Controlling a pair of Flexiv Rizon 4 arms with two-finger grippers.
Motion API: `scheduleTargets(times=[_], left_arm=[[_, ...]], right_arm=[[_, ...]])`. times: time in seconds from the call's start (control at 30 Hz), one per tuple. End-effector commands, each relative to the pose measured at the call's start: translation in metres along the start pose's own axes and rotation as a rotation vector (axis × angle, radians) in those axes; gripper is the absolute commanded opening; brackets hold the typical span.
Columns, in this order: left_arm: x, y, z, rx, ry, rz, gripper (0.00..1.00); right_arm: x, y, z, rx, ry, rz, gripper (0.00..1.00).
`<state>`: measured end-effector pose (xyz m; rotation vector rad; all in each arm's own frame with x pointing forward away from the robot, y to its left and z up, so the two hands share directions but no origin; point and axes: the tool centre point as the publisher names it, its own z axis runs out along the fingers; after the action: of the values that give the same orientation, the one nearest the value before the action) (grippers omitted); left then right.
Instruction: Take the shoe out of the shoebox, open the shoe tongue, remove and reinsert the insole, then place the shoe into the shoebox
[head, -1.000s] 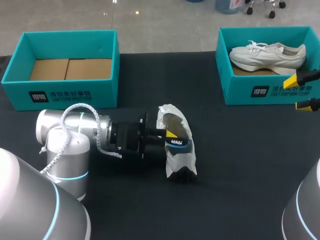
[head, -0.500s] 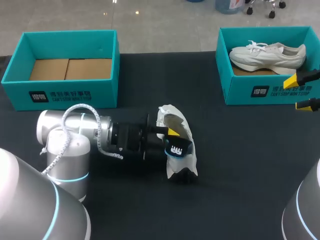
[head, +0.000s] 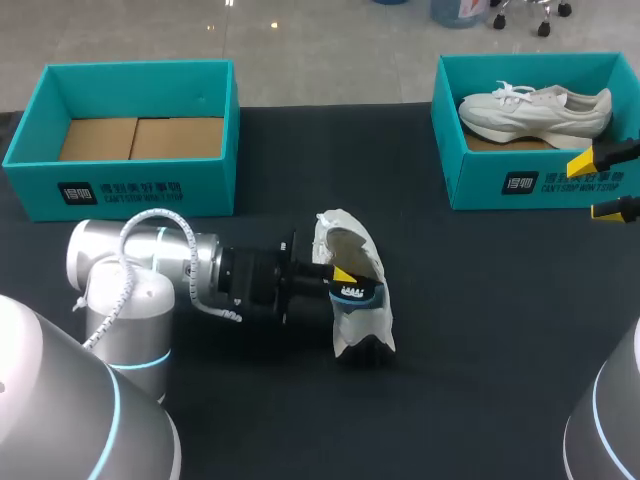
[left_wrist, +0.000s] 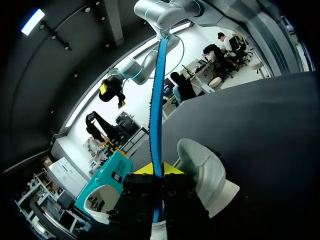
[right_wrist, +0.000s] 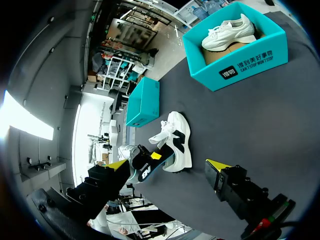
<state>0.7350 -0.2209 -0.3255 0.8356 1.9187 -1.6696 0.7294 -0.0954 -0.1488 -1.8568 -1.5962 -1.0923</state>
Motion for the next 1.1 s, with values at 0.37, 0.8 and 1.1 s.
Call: scheduleTargets(times=[0.37,0.8,1.1], left_arm=[[-0.006,0.022,0.006,-0.042,0.049,0.02,0.0],[-0.009,0.047,0.01,-0.108,0.019,-0.014,0.0],[-0.012,0.02,0.001,-0.077,-0.006,0.01,0.3]], right_arm=[[0.0,0.0,0.0,0.0,-0.002,0.001,1.0],[0.0,0.0,0.0,0.0,-0.002,0.001,1.0],[0.0,0.0,0.0,0.0,-0.002,0.001,1.0]])
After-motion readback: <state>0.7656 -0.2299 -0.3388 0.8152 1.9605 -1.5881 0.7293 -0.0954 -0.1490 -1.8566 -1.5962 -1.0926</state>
